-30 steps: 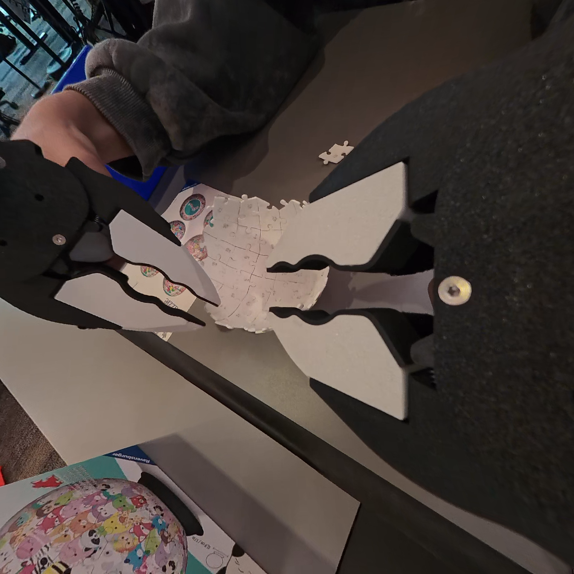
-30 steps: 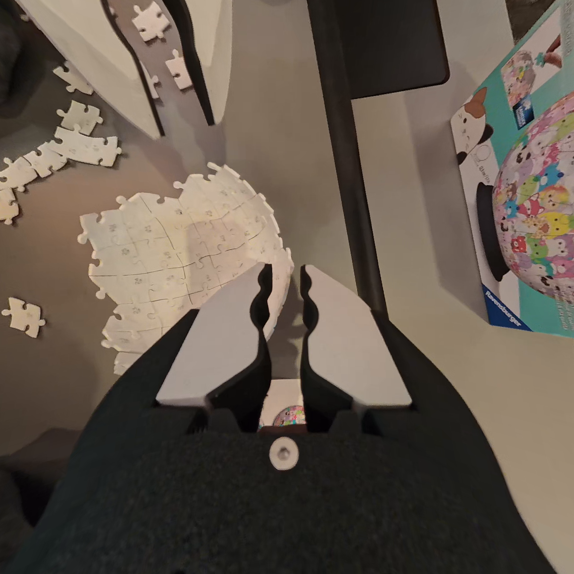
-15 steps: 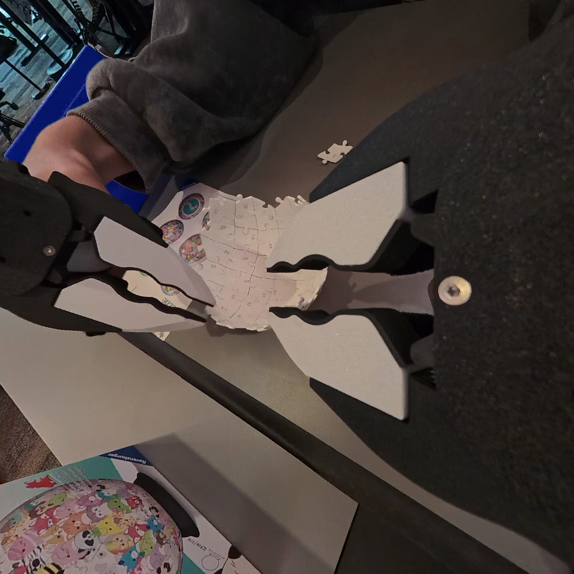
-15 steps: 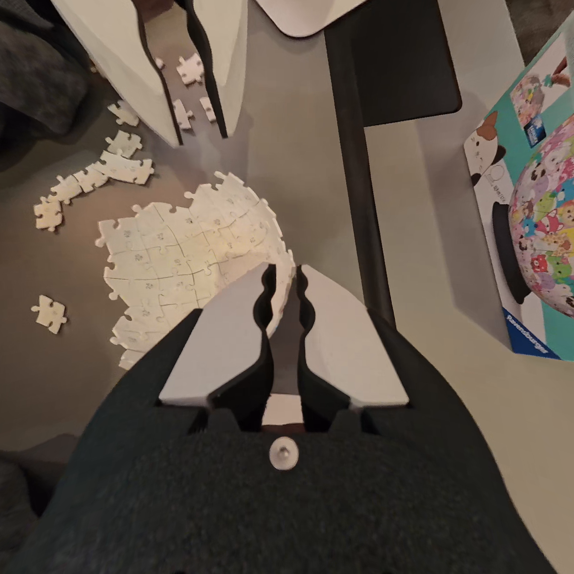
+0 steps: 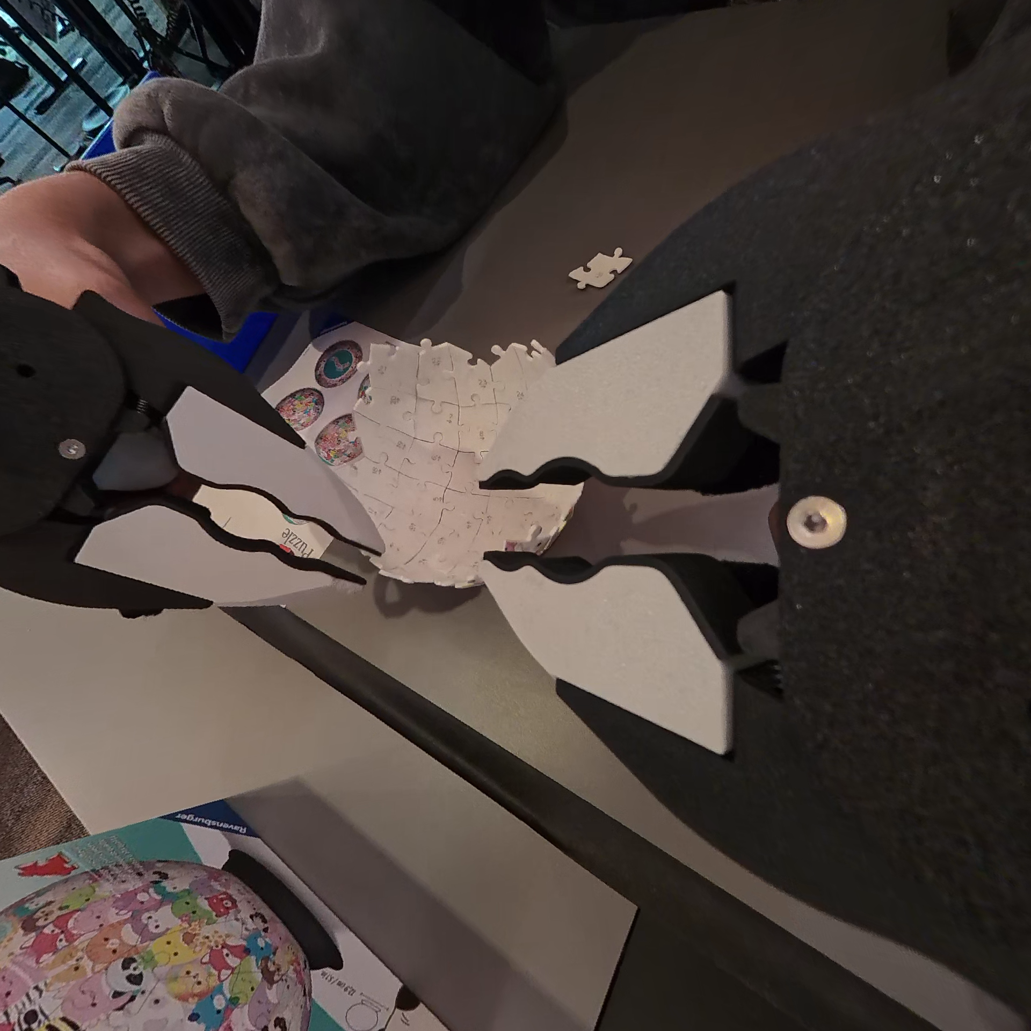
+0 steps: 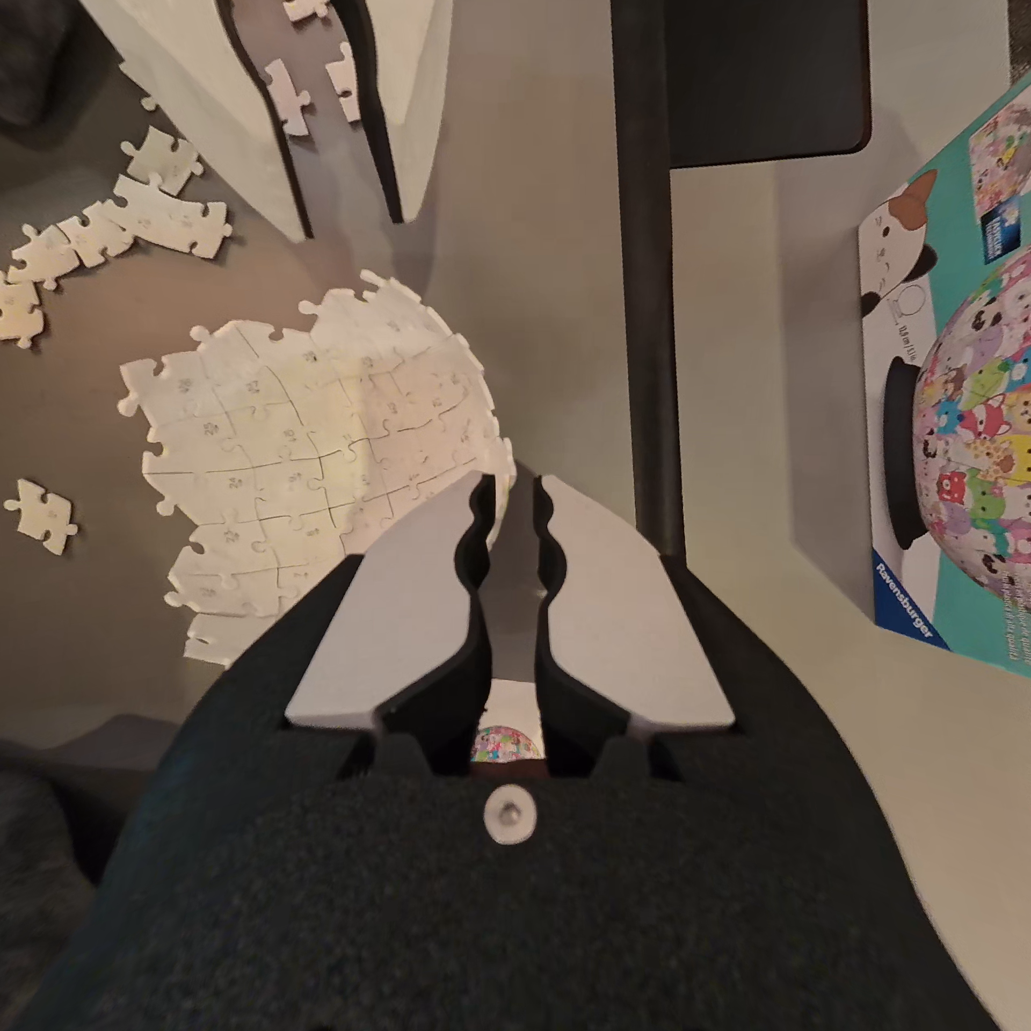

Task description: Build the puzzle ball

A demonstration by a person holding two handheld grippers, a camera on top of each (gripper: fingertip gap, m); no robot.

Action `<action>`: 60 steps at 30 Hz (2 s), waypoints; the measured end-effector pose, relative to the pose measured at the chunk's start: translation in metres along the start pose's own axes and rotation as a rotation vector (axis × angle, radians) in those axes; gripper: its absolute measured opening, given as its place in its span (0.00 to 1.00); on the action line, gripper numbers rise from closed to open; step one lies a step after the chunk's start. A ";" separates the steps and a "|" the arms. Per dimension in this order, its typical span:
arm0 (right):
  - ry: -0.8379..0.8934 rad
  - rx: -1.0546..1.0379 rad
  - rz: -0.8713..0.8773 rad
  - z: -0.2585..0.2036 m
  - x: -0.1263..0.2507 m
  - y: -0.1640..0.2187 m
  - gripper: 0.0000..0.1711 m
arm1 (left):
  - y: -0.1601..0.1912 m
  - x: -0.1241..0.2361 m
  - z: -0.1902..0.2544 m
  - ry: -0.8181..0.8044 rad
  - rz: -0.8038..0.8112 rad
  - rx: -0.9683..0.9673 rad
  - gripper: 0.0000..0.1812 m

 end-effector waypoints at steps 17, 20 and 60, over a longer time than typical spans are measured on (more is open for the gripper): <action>-0.024 -0.009 -0.006 0.000 -0.008 0.000 0.03 | -0.001 0.001 0.001 0.004 0.001 -0.002 0.11; -0.022 -0.007 -0.004 0.000 -0.008 0.001 0.03 | -0.001 0.001 0.002 0.002 -0.002 -0.005 0.11; 0.082 -0.078 -0.058 0.003 0.008 0.008 0.11 | 0.000 -0.001 0.002 0.002 -0.012 -0.005 0.11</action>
Point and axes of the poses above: each gripper's, where its closed fingertips meet, x back along the fingers, y out of its underside, z = x × y across the jaws, the point moved 6 cm from there along x, back along the fingers, and after that the axes turned 3 degrees about -x, right-handed, at the moved point
